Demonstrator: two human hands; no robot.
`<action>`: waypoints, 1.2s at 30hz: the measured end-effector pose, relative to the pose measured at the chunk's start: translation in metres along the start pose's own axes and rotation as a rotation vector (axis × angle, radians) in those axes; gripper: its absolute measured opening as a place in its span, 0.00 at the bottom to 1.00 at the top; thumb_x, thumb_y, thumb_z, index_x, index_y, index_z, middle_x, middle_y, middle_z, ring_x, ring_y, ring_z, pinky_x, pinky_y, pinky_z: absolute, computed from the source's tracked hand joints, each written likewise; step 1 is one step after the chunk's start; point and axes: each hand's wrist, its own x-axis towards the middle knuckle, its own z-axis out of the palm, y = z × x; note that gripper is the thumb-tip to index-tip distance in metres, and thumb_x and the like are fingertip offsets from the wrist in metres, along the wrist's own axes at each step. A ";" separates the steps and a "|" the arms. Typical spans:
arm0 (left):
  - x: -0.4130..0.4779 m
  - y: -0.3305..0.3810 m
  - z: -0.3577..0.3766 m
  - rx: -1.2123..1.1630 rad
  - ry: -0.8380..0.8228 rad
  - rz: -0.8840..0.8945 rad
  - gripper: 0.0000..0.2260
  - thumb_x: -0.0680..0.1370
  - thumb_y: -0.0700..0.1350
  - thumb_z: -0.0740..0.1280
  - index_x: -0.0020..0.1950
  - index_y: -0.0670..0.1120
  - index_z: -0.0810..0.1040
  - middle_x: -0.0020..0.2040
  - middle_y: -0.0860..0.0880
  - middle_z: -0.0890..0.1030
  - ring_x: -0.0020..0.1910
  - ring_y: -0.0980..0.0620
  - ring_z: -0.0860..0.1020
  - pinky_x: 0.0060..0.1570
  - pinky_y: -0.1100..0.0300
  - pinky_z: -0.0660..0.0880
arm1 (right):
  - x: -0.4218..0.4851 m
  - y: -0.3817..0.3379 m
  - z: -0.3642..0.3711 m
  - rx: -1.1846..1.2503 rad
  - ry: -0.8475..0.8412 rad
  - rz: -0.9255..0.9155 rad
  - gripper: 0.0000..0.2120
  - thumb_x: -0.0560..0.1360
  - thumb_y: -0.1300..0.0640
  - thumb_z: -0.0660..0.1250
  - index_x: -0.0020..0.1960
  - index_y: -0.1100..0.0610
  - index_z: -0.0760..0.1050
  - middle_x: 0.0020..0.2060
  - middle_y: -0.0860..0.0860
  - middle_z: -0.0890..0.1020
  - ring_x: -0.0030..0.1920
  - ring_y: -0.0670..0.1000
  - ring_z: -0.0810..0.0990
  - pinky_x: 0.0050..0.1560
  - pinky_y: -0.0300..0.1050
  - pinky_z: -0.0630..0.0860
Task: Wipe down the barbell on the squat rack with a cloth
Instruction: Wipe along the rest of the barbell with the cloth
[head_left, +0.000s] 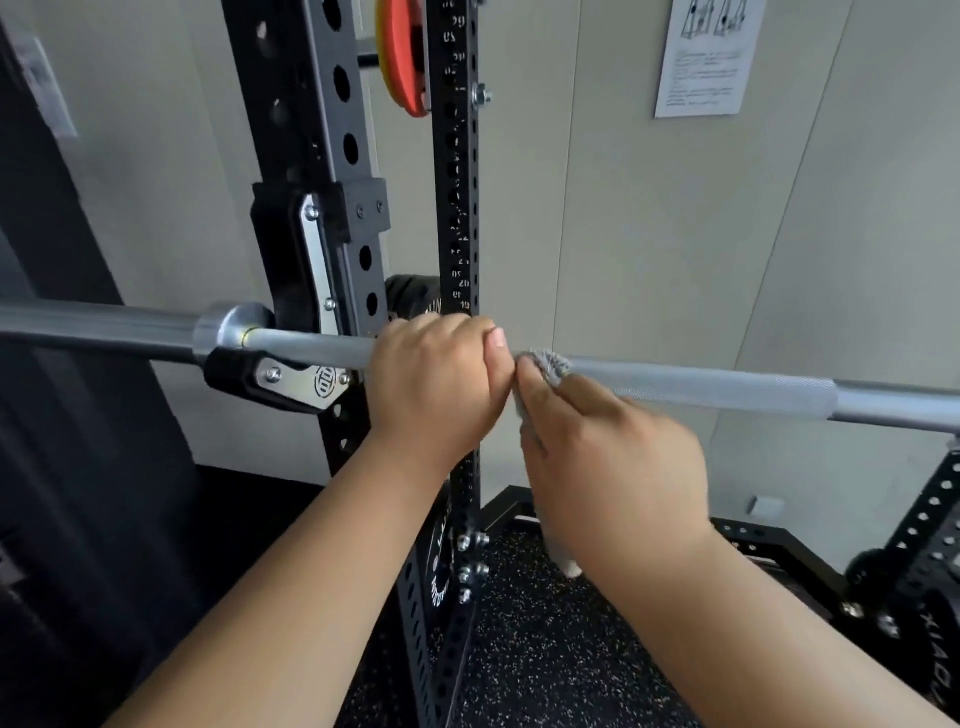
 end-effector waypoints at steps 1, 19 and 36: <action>-0.001 0.000 0.000 0.002 -0.003 0.011 0.17 0.81 0.47 0.54 0.35 0.47 0.74 0.31 0.49 0.77 0.31 0.45 0.75 0.37 0.50 0.71 | 0.001 0.004 -0.002 0.028 0.044 0.060 0.21 0.71 0.58 0.77 0.64 0.52 0.83 0.33 0.48 0.81 0.23 0.56 0.74 0.25 0.37 0.63; 0.052 -0.015 -0.014 -0.124 -0.696 0.030 0.20 0.82 0.54 0.51 0.37 0.44 0.69 0.36 0.42 0.75 0.33 0.45 0.72 0.33 0.54 0.66 | 0.004 -0.005 -0.002 0.111 0.187 0.264 0.16 0.74 0.55 0.69 0.60 0.47 0.85 0.38 0.46 0.86 0.28 0.54 0.80 0.24 0.42 0.74; 0.009 -0.013 -0.009 -0.034 -0.096 0.123 0.22 0.82 0.50 0.52 0.29 0.49 0.72 0.25 0.51 0.70 0.24 0.45 0.69 0.31 0.57 0.62 | 0.009 -0.005 -0.012 0.064 0.050 0.294 0.05 0.81 0.52 0.66 0.54 0.50 0.80 0.29 0.45 0.80 0.24 0.50 0.76 0.24 0.45 0.77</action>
